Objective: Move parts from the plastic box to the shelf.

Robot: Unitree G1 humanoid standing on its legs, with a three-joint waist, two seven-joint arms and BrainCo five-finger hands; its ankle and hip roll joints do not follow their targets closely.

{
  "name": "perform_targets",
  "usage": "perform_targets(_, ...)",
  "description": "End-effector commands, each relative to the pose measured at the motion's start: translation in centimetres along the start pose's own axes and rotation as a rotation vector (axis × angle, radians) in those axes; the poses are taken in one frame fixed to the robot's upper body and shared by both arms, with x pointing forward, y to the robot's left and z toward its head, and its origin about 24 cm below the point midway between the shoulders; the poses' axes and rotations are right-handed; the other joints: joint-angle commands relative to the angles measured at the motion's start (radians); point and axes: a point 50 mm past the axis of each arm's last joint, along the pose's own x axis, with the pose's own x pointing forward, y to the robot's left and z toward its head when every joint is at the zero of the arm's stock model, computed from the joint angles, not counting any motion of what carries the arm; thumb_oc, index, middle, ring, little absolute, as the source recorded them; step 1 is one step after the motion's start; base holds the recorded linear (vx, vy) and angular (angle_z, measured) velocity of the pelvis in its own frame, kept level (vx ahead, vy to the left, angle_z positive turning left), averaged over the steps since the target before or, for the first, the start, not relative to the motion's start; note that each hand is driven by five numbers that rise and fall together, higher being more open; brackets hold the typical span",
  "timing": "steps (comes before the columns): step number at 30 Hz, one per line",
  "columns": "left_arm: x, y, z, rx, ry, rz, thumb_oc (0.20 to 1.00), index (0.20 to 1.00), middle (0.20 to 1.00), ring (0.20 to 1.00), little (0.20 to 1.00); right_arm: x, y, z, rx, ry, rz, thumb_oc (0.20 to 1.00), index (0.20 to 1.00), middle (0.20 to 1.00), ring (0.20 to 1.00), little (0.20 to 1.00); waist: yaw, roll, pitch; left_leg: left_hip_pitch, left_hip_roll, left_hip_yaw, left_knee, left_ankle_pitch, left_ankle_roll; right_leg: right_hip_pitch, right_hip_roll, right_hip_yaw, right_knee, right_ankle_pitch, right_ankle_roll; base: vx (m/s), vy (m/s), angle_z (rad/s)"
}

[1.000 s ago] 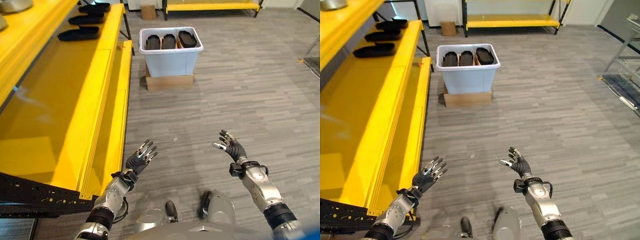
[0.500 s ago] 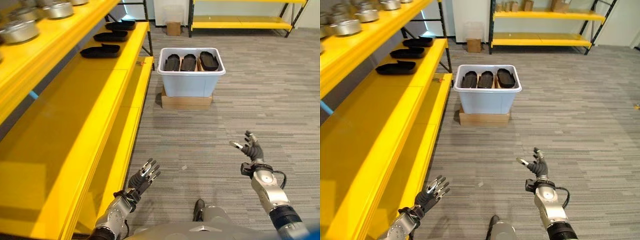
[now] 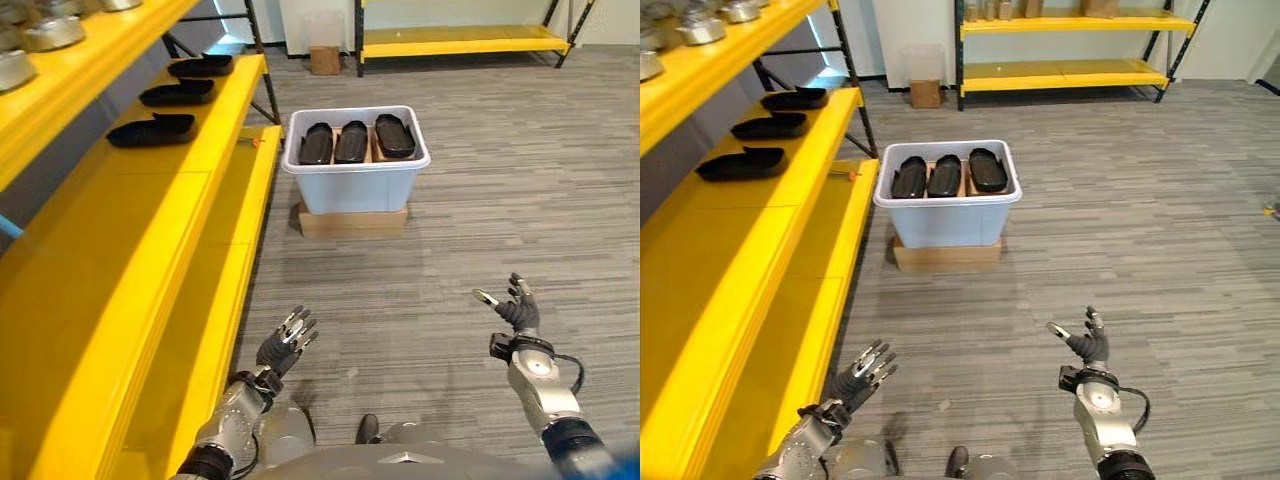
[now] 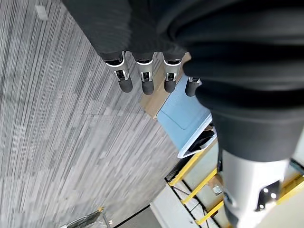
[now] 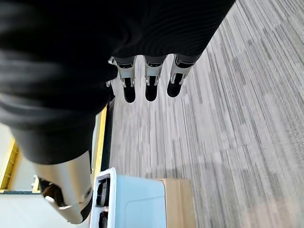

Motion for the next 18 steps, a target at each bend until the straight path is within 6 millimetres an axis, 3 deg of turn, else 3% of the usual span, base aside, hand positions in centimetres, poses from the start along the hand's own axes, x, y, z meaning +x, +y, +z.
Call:
perform_targets(1, 1.7, -2.5, 2.5, 0.018, -0.127, -0.086, 1.000, 1.000, 1.000, 1.000, 1.000, 0.2, 0.0, 2.8, -0.011, -0.134, 0.026, 1.000, 1.000, 1.000, 1.000, 1.000, -0.002, 0.033, 0.031, 0.162, -0.035, 0.015, -0.270, 0.008, -0.022, 0.078, -0.107, 0.027, 0.014, -0.004, 0.157, 0.22, 0.264, 0.01)
perform_targets(2, 1.7, -2.5, 2.5, 0.020, -0.130, -0.080, 1.000, 1.000, 1.000, 1.000, 1.000, 0.0, 0.2, 2.7, -0.013, -0.131, 0.033, 1.000, 1.000, 1.000, 1.000, 1.000, -0.001, 0.036, 0.031, 0.164, -0.040, 0.016, -0.325, 0.027, -0.025, 0.086, -0.112, 0.029, 0.014, -0.005, 0.164, 0.28, 0.260, -0.10)
perform_targets(4, 1.2, -1.9, 2.2, 0.017, -0.143, -0.048, 1.000, 1.000, 1.000, 1.000, 1.000, -0.5, 1.4, 2.3, -0.031, -0.124, 0.082, 1.000, 1.000, 1.000, 1.000, 1.000, 0.026, 0.056, 0.030, 0.128, 0.007, -0.018, -0.499, 0.156, -0.047, 0.128, -0.121, 0.043, 0.001, -0.004, 0.181, 0.36, 0.303, -0.17)
perform_targets(5, 1.0, -1.6, 2.2, 0.026, -0.148, -0.041, 1.000, 1.000, 1.000, 1.000, 1.000, -0.5, 1.7, 2.2, -0.035, -0.121, 0.102, 1.000, 1.000, 1.000, 1.000, 1.000, 0.035, 0.058, 0.030, 0.128, 0.013, -0.038, -0.505, 0.161, -0.051, 0.138, -0.128, 0.052, 0.004, -0.013, 0.188, 0.33, 0.291, -0.22)
perform_targets(9, 0.2, -0.8, 2.4, 0.080, -0.161, -0.009, 1.000, 1.000, 1.000, 1.000, 1.000, -0.6, 2.2, 1.9, -0.039, -0.103, 0.153, 1.000, 1.000, 1.000, 1.000, 1.000, 0.055, 0.057, 0.024, 0.146, -0.005, -0.085, -0.514, 0.146, -0.047, 0.157, -0.155, 0.064, 0.016, -0.033, 0.212, 0.22, 0.206, -0.63)
perform_targets(13, 0.1, -0.7, 3.4, 0.196, -0.148, -0.017, 1.000, 1.000, 1.000, 1.000, 1.000, -1.0, 2.7, 2.1, -0.023, -0.112, 0.198, 1.000, 1.000, 1.000, 1.000, 1.000, 0.058, 0.053, 0.021, 0.166, -0.067, -0.096, -0.472, 0.078, -0.006, 0.155, -0.168, 0.063, 0.057, -0.053, 0.217, 0.24, 0.259, -0.06)
perform_targets(16, 0.5, -1.0, 3.9, 0.233, -0.142, -0.033, 1.000, 1.000, 1.000, 1.000, 1.000, -1.0, 3.5, 2.6, 0.005, -0.127, 0.214, 1.000, 1.000, 1.000, 1.000, 1.000, 0.072, 0.048, 0.019, 0.169, -0.123, -0.141, -0.475, 0.052, 0.029, 0.136, -0.169, 0.090, 0.099, -0.053, 0.222, 0.16, 0.194, 0.23)
perform_targets(18, 0.5, -1.0, 4.0, 0.246, -0.132, -0.029, 1.000, 1.000, 1.000, 1.000, 1.000, -1.0, 3.8, 2.8, 0.027, -0.137, 0.221, 1.000, 1.000, 1.000, 1.000, 1.000, 0.077, 0.049, 0.015, 0.169, -0.136, -0.150, -0.476, 0.043, 0.041, 0.122, -0.167, 0.099, 0.113, -0.040, 0.227, 0.11, 0.140, 0.27)
